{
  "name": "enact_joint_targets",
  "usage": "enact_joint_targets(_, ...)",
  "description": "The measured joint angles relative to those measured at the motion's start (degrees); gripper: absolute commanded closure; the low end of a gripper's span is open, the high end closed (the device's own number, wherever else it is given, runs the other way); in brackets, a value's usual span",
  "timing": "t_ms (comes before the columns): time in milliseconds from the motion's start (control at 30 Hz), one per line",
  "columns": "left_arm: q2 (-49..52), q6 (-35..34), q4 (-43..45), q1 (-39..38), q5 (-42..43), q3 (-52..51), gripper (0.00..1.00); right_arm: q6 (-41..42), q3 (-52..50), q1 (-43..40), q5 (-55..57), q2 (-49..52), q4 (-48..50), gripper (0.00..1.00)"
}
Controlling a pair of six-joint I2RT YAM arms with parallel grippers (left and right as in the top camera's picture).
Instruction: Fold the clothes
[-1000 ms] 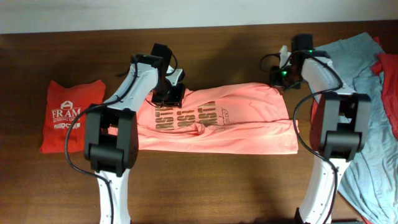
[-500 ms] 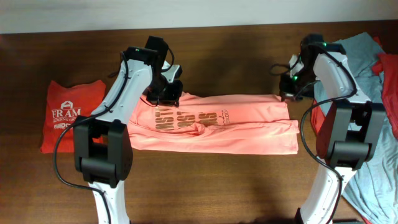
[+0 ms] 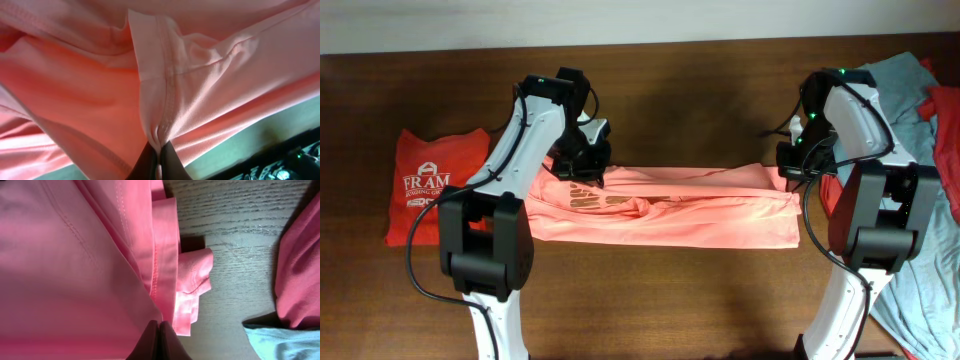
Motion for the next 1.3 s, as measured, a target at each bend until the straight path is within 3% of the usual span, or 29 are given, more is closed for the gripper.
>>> enact_joint_targets(33, 0.0, -0.04, -0.33, 0.0, 0.02, 0.0, 0.79, 0.0, 0.0, 0.0, 0.07, 0.0, -0.02, 0.94)
enact_joint_targets(167, 0.0, -0.42, -2.75, 0.0, -0.02, 0.0, 0.74, -0.02, 0.0, 0.0, 0.39, -0.02, -0.22, 0.92)
enact_joint_targets(400, 0.0, -0.46, -3.8, 0.0, -0.02, 0.0, 0.74, -0.04, 0.0, 0.0, 1.11, -0.09, -0.24, 0.85)
enact_joint_targets(800, 0.0, -0.46, 4.28, -0.44, -0.04, 0.0, 0.76, -0.02, 0.0, 0.0, 1.73, -0.09, -1.97, 0.87)
enact_joint_targets(1300, 0.0, -0.39, 14.14, -9.66, -2.6, -3.32, 0.82, -0.22, 0.0, 0.0, 1.92, -0.09, -2.12, 0.87)
